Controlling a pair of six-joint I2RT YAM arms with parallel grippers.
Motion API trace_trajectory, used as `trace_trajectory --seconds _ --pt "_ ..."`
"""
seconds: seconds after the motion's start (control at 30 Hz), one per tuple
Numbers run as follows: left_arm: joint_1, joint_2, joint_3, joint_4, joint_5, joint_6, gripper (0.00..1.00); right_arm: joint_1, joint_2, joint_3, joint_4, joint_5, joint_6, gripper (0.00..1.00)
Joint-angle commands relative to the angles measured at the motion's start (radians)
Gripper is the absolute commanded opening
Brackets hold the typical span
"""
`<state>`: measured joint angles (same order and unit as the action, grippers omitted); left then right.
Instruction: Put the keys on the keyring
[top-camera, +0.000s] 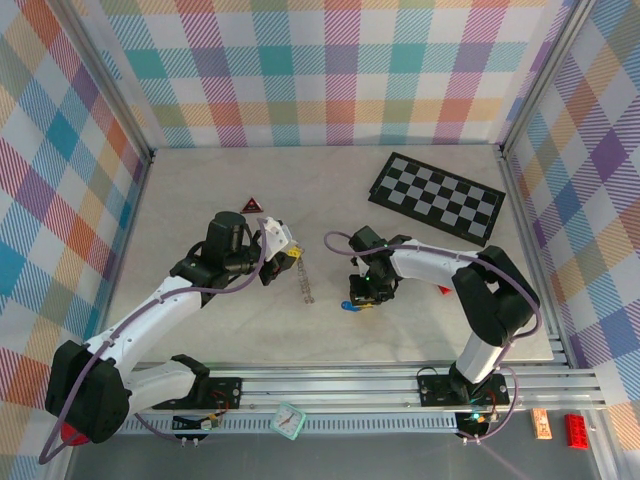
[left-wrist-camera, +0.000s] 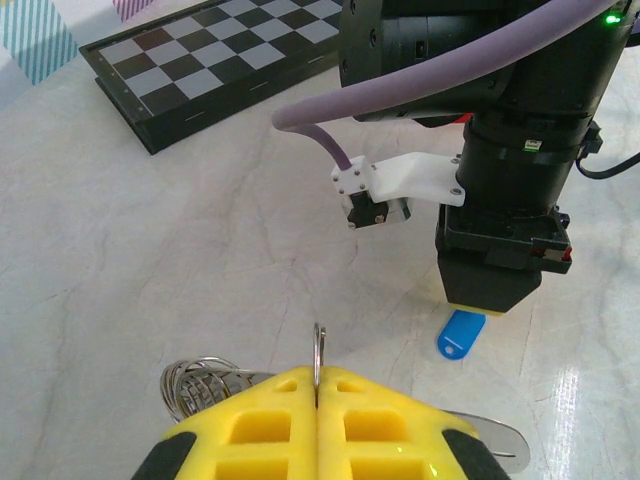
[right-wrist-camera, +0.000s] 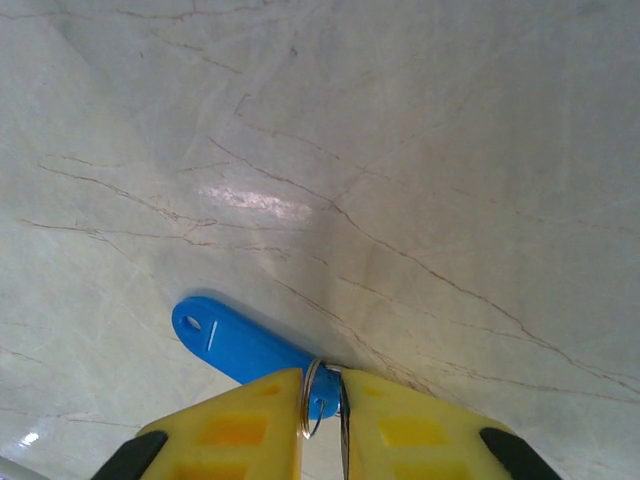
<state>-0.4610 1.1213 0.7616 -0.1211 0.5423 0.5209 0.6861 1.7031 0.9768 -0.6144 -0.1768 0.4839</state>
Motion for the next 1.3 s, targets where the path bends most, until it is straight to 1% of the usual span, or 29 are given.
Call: trace_trajectory --seconds 0.0,0.17,0.43,0.6,0.63,0.77,0.83,0.93,1.03,1.27 --pt "0.010 -0.001 0.003 0.045 0.044 0.018 0.00 -0.005 0.006 0.021 -0.033 -0.001 -0.017 0.16" --pt "0.010 -0.003 0.004 0.044 0.044 0.019 0.00 -0.005 0.002 0.028 -0.040 0.003 -0.021 0.15" --pt "0.009 -0.003 0.004 0.044 0.045 0.019 0.00 -0.005 0.001 0.036 -0.044 0.015 -0.021 0.16" --pt "0.010 -0.003 0.005 0.043 0.045 0.021 0.00 -0.005 0.009 0.036 -0.045 0.010 -0.023 0.13" --pt "0.010 -0.003 0.005 0.042 0.046 0.022 0.00 -0.005 0.009 0.036 -0.045 0.008 -0.023 0.10" --pt "0.010 -0.002 0.004 0.041 0.047 0.022 0.00 -0.005 0.010 0.036 -0.048 0.008 -0.025 0.08" --pt "0.010 -0.002 0.005 0.041 0.046 0.022 0.00 -0.005 0.010 0.036 -0.050 0.008 -0.026 0.08" --pt "0.010 -0.003 0.005 0.041 0.046 0.023 0.00 -0.005 0.014 0.038 -0.053 0.009 -0.026 0.12" --pt "0.010 -0.002 0.005 0.040 0.047 0.025 0.00 -0.006 0.018 0.040 -0.054 0.008 -0.028 0.13" --pt "0.010 -0.003 0.006 0.040 0.048 0.027 0.00 -0.005 0.021 0.046 -0.058 0.008 -0.030 0.07"
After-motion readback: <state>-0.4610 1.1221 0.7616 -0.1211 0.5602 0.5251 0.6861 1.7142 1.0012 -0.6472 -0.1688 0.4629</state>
